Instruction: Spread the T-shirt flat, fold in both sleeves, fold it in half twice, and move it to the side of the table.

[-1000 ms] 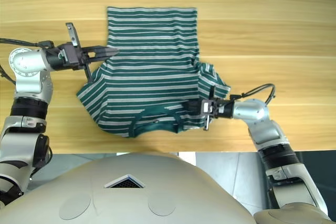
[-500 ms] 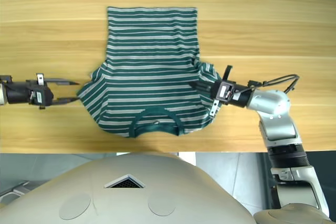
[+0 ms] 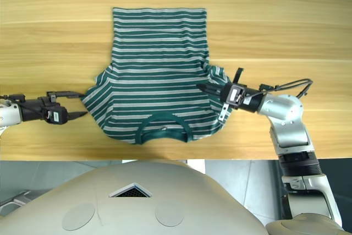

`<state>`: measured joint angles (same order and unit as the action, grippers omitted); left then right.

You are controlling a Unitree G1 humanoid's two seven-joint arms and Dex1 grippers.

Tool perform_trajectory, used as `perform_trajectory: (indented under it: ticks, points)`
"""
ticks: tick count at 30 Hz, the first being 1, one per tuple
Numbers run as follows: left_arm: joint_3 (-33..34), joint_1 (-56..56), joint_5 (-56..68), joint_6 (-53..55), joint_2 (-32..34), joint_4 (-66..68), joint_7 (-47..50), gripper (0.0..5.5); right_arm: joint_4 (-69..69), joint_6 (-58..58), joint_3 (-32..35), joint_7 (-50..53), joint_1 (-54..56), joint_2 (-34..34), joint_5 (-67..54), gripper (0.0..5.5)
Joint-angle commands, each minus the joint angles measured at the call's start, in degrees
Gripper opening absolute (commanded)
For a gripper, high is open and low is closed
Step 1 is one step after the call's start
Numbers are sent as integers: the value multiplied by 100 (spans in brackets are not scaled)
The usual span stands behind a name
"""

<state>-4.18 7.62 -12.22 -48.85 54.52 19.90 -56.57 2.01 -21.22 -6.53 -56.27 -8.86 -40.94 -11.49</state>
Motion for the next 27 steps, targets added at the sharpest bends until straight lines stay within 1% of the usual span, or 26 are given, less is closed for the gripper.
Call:
perform_trajectory:
  ticks: [1, 11, 17, 23, 27]
  points:
    - [-312, -44, -376, 59, 176, 185, 77, 287, 90, 38, -33, -27, -123, -5, 44, 0]
    - [-787, -422, -842, 84, 413, 793, 504, 287, 130, 60, -93, -6, -185, -3, 94, 0]
    - [-1013, -510, -983, 102, 496, 913, 705, 287, 142, 61, -95, -9, -204, -14, 98, 0]
    - [-1200, -509, -641, 82, 468, 758, 594, 287, 154, 78, -98, -9, -204, -13, 97, 0]
    - [-1267, -512, -639, 67, 439, 802, 650, 287, 140, 76, -135, -15, -188, 6, 121, 0]
